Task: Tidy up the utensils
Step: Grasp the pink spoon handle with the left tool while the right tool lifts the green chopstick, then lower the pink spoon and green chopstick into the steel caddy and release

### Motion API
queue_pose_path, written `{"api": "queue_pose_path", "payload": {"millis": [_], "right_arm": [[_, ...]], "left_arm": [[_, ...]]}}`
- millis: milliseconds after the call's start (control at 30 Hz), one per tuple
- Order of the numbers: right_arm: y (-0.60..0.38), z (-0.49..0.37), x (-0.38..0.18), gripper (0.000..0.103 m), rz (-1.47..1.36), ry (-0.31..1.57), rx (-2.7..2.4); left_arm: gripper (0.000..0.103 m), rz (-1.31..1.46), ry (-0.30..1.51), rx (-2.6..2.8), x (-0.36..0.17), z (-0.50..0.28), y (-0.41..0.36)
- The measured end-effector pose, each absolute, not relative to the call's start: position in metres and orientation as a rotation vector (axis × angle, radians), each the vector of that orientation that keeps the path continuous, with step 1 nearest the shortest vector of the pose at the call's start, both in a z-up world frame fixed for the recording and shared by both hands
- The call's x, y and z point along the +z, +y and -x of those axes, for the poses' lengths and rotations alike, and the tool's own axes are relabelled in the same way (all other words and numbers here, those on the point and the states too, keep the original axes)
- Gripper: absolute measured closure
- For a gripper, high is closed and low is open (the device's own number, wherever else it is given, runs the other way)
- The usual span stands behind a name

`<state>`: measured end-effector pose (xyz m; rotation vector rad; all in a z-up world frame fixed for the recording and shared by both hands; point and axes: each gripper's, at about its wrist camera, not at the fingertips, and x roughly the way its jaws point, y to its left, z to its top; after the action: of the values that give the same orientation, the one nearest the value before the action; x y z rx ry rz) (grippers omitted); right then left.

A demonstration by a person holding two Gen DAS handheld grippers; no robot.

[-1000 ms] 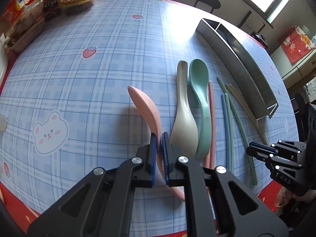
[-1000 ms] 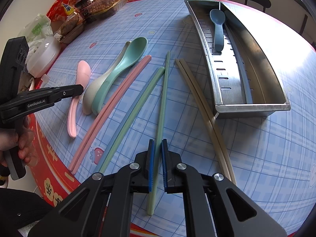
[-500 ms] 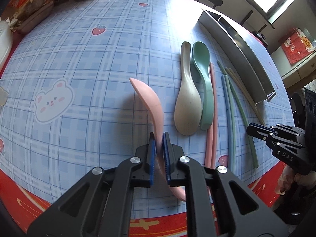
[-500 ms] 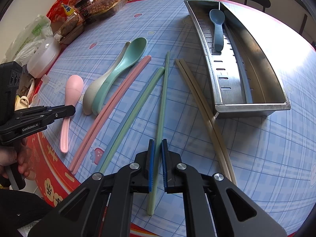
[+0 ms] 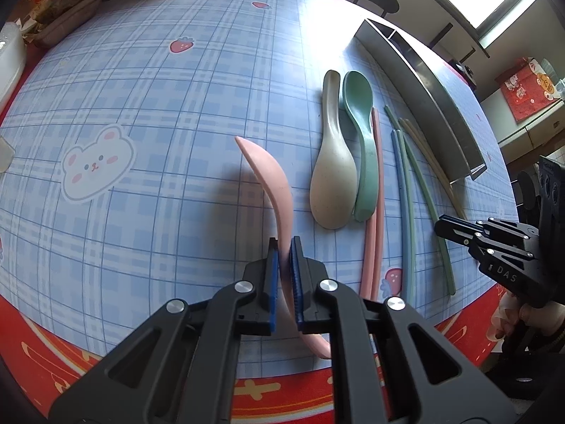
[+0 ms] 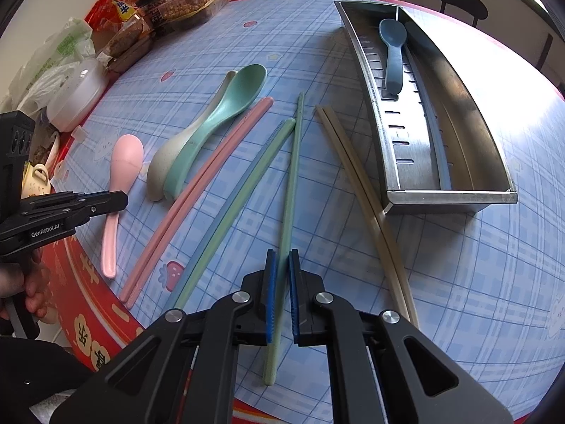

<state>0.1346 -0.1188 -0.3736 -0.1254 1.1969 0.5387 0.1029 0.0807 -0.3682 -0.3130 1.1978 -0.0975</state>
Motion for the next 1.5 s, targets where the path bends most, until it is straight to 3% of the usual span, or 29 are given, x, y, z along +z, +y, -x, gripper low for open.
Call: {"api": "queue_pose_path", "payload": {"millis": [933, 1500], "right_arm": [[-0.144, -0.130, -0.318, 0.097, -0.040, 1.048, 0.590], [-0.197, -0.160, -0.297, 0.097, -0.143, 0.985, 0.434]], "left_arm": [[0.093, 0.347, 1.062, -0.185, -0.302, -0.088, 0.092], [0.093, 0.276, 1.010, -0.335, -0.262, -0.126, 0.047]]}}
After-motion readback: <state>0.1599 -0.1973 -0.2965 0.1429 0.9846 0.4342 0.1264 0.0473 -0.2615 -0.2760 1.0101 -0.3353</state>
